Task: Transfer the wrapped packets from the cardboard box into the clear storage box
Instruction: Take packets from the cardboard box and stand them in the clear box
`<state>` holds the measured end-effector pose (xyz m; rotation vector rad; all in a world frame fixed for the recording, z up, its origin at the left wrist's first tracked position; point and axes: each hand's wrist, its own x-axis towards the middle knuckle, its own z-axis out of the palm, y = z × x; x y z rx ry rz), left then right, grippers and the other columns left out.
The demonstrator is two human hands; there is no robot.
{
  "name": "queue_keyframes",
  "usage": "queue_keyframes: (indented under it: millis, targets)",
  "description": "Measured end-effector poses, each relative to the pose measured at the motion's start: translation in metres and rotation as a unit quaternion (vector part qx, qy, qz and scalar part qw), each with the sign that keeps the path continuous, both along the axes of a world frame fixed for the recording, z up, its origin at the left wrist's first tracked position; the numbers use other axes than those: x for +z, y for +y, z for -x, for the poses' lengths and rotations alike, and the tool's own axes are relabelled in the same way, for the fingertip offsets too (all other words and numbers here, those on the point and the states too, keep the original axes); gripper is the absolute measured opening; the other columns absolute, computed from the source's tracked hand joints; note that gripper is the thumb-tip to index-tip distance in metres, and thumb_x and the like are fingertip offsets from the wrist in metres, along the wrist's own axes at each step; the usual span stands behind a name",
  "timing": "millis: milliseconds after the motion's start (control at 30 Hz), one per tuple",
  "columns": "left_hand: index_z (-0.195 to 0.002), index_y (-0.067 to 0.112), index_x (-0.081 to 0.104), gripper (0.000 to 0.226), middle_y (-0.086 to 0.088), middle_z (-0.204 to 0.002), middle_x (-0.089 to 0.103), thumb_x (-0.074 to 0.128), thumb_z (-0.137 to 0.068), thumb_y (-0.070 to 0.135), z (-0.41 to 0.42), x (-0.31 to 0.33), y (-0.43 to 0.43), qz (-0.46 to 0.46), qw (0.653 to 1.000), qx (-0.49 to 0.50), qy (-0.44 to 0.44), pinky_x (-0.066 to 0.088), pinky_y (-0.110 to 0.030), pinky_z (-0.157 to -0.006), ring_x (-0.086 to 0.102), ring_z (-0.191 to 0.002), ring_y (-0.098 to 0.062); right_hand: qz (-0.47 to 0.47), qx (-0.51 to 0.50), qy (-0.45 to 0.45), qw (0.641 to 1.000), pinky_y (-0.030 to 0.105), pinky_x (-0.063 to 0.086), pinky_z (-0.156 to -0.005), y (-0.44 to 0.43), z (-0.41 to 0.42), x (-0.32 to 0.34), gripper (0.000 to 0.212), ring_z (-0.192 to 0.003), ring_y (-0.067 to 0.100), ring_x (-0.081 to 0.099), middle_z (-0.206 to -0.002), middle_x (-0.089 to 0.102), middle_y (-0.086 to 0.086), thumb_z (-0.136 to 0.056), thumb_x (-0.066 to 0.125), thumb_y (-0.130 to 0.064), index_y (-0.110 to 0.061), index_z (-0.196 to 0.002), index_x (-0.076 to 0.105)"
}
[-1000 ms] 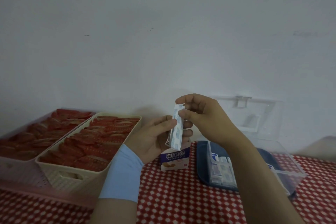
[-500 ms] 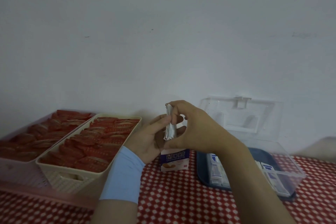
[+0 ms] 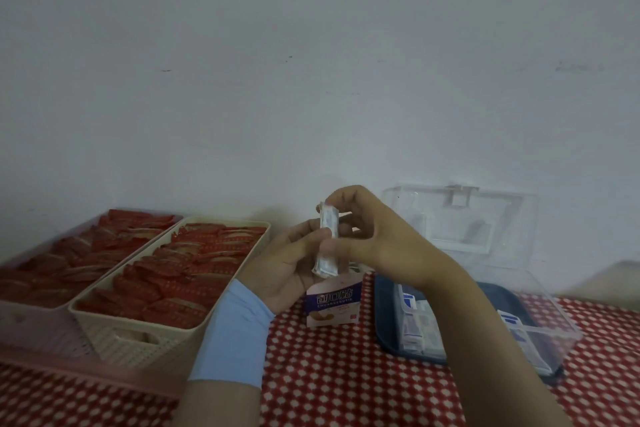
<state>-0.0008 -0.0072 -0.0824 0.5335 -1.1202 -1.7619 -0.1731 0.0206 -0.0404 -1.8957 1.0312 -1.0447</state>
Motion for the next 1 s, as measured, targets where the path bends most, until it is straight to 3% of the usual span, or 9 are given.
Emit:
queue_keyframes:
  millis: [67, 133, 267, 367, 467, 567, 667, 767, 1000]
  targets:
    - [-0.126, -0.009, 0.056, 0.046, -0.02, -0.106, 0.07, 0.065, -0.086, 0.014, 0.001, -0.001, 0.001, 0.005, 1.0, -0.005, -0.007, 0.061, -0.034, -0.069, 0.072, -0.088, -0.028, -0.023, -0.018, -0.046, 0.999, 0.024, 0.056, -0.082, -0.002, 0.003, 0.001, 0.048, -0.095, 0.009, 0.068, -0.107, 0.067, -0.003, -0.092, 0.069, -0.012, -0.026, -0.134, 0.053]
    - [-0.116, -0.007, 0.057, 0.038, -0.015, -0.091, 0.073, 0.059, -0.083, 0.011, 0.004, 0.003, 0.006, 0.021, 0.999, -0.008, -0.028, 0.06, -0.03, -0.063, 0.074, -0.077, -0.024, -0.017, -0.055, -0.041, 0.997, 0.021, 0.054, -0.082, -0.005, 0.006, 0.001, 0.044, -0.087, 0.005, 0.069, -0.093, 0.07, -0.005, -0.094, 0.063, -0.005, -0.021, -0.135, 0.058]
    - [-0.113, -0.004, 0.059, 0.036, -0.018, -0.093, 0.075, 0.061, -0.081, 0.013, 0.006, 0.007, 0.01, 0.026, 0.997, -0.017, -0.068, 0.062, -0.035, -0.068, 0.075, -0.083, -0.029, -0.047, -0.068, -0.049, 0.995, 0.021, 0.057, -0.078, -0.004, 0.012, 0.001, 0.026, -0.085, 0.011, 0.072, -0.094, 0.077, 0.001, -0.091, 0.067, -0.003, -0.016, -0.112, 0.074]
    - [-0.115, -0.002, 0.058, 0.025, -0.018, -0.103, 0.075, 0.06, -0.093, 0.011, 0.006, 0.007, 0.006, 0.046, 0.986, -0.004, -0.159, 0.061, -0.044, -0.08, 0.074, -0.095, -0.034, -0.052, -0.083, -0.05, 0.994, 0.025, 0.056, -0.072, -0.004, 0.017, 0.001, 0.015, -0.073, 0.015, 0.07, -0.086, 0.077, 0.009, -0.088, 0.069, 0.0, -0.008, -0.098, 0.077]
    - [-0.097, 0.023, 0.068, 0.025, -0.004, -0.099, 0.078, 0.071, -0.078, 0.038, 0.006, 0.015, 0.001, 0.139, 0.927, 0.072, -0.342, 0.057, -0.047, -0.089, 0.074, -0.095, -0.026, -0.05, -0.118, -0.047, 0.991, 0.031, 0.055, -0.073, -0.004, 0.02, -0.001, 0.013, -0.069, 0.014, 0.066, -0.081, 0.075, 0.011, -0.086, 0.07, 0.001, -0.007, -0.092, 0.077]
    - [-0.086, 0.038, 0.07, 0.031, 0.013, -0.087, 0.075, 0.068, -0.061, 0.055, 0.012, 0.025, 0.003, 0.216, 0.842, 0.125, -0.478, 0.06, -0.043, -0.078, 0.074, -0.082, -0.016, -0.048, -0.149, -0.059, 0.986, 0.041, 0.055, -0.078, -0.002, 0.023, -0.002, 0.013, -0.073, 0.018, 0.064, -0.086, 0.075, 0.018, -0.083, 0.073, -0.001, -0.011, -0.09, 0.078]
    - [-0.087, 0.027, 0.072, 0.012, 0.006, -0.082, 0.073, 0.076, -0.076, 0.031, 0.024, 0.027, 0.008, 0.231, 0.845, 0.157, -0.456, 0.06, -0.033, -0.066, 0.071, -0.075, -0.016, -0.05, -0.167, -0.082, 0.981, 0.039, 0.059, -0.081, 0.003, 0.028, -0.003, 0.013, -0.077, 0.021, 0.068, -0.087, 0.076, 0.014, -0.084, 0.072, 0.0, -0.009, -0.093, 0.077]
    - [-0.095, 0.018, 0.073, 0.011, -0.001, -0.086, 0.075, 0.075, -0.085, 0.021, 0.036, 0.028, 0.015, 0.228, 0.855, 0.16, -0.437, 0.05, -0.014, -0.054, 0.067, -0.064, -0.002, -0.088, -0.161, -0.106, 0.977, 0.039, 0.062, -0.08, 0.011, 0.039, -0.001, 0.011, -0.081, 0.023, 0.071, -0.09, 0.077, 0.013, -0.087, 0.071, -0.002, -0.005, -0.096, 0.076]
    - [-0.1, 0.015, 0.075, 0.013, 0.0, -0.088, 0.078, 0.074, -0.086, 0.016, 0.069, 0.018, 0.018, 0.208, 0.894, 0.153, -0.365, 0.061, -0.029, -0.075, 0.074, -0.081, -0.017, -0.15, -0.135, -0.069, 0.977, 0.034, 0.062, -0.078, 0.028, 0.071, 0.005, 0.011, -0.075, 0.022, 0.071, -0.079, 0.074, 0.015, -0.09, 0.072, -0.007, 0.0, -0.082, 0.073]
